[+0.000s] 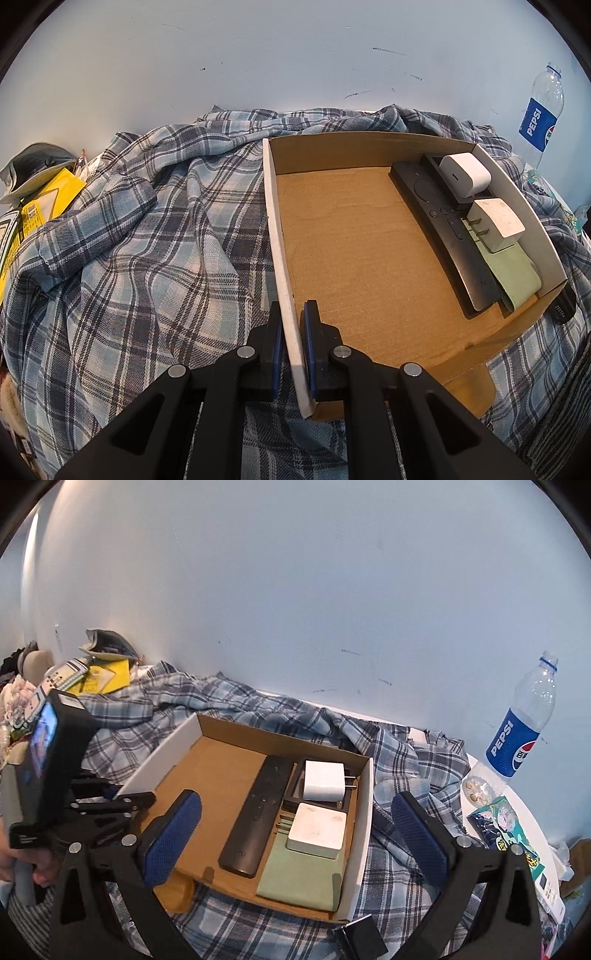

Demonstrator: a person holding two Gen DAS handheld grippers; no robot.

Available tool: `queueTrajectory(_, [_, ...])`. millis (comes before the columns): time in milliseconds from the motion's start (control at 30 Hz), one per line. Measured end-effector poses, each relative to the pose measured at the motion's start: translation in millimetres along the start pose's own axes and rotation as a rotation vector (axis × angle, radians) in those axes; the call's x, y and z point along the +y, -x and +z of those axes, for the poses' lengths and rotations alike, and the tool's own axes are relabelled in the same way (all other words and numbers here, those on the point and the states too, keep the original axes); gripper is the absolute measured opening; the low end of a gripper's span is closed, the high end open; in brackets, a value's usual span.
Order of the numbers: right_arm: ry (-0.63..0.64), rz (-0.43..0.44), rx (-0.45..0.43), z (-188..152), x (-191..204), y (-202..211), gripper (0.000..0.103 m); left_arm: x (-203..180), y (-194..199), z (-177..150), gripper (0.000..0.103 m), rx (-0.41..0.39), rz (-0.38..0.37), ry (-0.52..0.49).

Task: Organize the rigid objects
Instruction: 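Open the right gripper, withdraw, and reach toward the small black box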

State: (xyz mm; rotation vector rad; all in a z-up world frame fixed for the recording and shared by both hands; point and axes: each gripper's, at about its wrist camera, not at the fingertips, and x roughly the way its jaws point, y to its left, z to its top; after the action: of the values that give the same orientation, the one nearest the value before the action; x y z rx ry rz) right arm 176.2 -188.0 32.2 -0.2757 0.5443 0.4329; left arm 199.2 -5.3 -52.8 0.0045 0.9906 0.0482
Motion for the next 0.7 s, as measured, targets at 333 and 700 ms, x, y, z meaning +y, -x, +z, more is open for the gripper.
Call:
queueTrajectory(333, [-0.034, 0.008, -0.065, -19, -25, 46, 0.103, 0, 0, 0, 0.010, 0.000, 0.000, 0.000])
queueTrajectory(700, [-0.029, 0.044, 0.056, -78, -61, 40, 0.101, 0, 0, 0, 0.010, 0.000, 0.001, 0.000])
